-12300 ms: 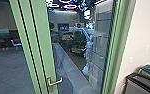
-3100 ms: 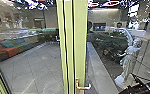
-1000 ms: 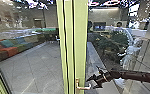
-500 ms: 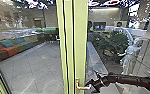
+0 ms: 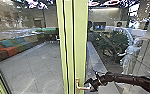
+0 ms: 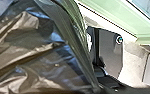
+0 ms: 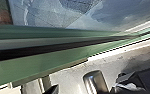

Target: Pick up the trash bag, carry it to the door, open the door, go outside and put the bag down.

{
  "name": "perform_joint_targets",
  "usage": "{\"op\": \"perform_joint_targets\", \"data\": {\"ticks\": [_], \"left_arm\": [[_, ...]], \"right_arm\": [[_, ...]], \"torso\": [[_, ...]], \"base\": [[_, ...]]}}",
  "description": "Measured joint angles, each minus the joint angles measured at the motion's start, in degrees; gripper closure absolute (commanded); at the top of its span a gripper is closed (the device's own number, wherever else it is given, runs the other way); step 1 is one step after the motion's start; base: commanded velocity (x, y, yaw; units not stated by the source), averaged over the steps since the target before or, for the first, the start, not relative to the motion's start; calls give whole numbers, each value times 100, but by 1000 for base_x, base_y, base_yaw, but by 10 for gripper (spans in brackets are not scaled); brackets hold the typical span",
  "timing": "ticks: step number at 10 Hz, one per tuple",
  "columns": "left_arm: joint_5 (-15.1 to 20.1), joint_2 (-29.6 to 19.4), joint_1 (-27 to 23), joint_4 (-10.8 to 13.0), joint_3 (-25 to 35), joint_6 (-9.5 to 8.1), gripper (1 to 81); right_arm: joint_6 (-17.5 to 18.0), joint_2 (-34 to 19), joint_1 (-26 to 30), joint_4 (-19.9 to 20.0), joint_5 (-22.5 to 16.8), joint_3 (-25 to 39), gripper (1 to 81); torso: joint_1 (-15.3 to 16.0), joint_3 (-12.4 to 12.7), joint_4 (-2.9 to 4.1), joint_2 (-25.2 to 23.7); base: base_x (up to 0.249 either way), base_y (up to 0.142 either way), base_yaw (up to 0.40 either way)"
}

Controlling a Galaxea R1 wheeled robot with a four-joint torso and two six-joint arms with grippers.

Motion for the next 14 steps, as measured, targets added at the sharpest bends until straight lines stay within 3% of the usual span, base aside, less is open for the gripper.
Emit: {"op": "perform_joint_targets", "data": {"ticks": [5, 14], "left_arm": [[5, 78, -2, -28, -112, 0, 811], [6, 212, 0, -37, -334, 0, 811]], "right_arm": [[22, 463, -319, -455, 6, -692, 10], [35, 551, -512, -873, 194, -913, 10]], "torso": [[2, -2, 0, 0], [-5, 0, -2, 0]], "base": [[0, 0, 0], [0, 0, 0]]}}
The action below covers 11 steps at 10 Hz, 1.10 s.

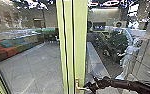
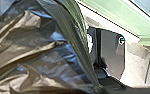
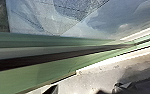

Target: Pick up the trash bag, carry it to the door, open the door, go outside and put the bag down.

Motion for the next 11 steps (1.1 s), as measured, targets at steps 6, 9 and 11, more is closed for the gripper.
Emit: {"op": "perform_joint_targets", "data": {"ticks": [6, 9, 11], "left_arm": [[-6, 28, -12, -29, -16, 0, 811], [-23, 28, -76, -35, -16, 0, 811], [-50, 28, -108, -44, -18, 0, 811]], "right_arm": [[1, 199, -199, -271, 149, -289, 10], [-77, 218, -102, -279, 274, -206, 10], [-241, 245, -78, -408, 536, -140, 10]], "torso": [[-9, -94, -5, -2], [-9, -561, -7, -2], [-6, -896, -7, -2]], "base": [[0, 0, 0], [0, 0, 0], [0, 0, 0]]}}
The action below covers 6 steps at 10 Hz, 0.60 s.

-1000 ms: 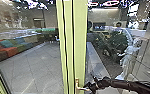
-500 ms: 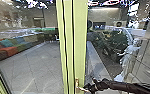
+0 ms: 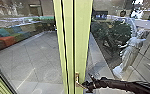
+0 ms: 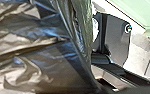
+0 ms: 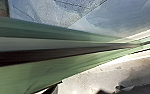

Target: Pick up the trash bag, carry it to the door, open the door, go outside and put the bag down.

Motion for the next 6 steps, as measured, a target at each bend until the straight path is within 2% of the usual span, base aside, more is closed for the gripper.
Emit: {"op": "perform_joint_targets", "data": {"ticks": [2, 6], "left_arm": [[-20, -2, -20, 0, -2, 0, 811], [-15, -5, -13, -16, -111, 0, 811]], "right_arm": [[-41, -16, 52, -13, 11, 24, 10], [-61, -46, 98, -24, -134, 30, 10]], "torso": [[-5, -81, -2, 2], [-2, -70, -2, 2]], "base": [[0, 0, 0], [0, 0, 0]]}}
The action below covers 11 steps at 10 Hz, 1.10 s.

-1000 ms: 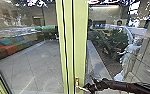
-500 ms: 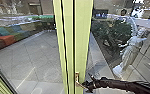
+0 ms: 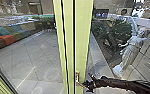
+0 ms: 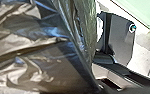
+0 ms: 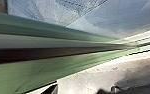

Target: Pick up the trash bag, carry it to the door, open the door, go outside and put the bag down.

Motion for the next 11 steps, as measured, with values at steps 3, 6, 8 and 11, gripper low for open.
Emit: {"op": "perform_joint_targets", "data": {"ticks": [3, 6, 8, 11], "left_arm": [[-2, -15, 0, -34, 0, 0, 811], [-2, -12, 0, -37, 0, 0, 811], [-2, -11, 17, -52, -29, 0, 811], [-7, 55, 17, -96, -140, 0, 811]], "right_arm": [[-28, -17, 0, 2, 93, -17, 10], [22, -80, -87, 101, 560, -30, 10], [27, -96, -155, 160, 928, -102, 10], [-20, -116, -128, 160, 1257, -111, 10]], "torso": [[0, -5, 0, 0], [0, -6, 0, 0], [0, -9, 0, 0], [-5, -135, 0, 0]], "base": [[0, 0, 0], [0, 0, 0], [0, 0, 0], [0, 0, 0]]}}
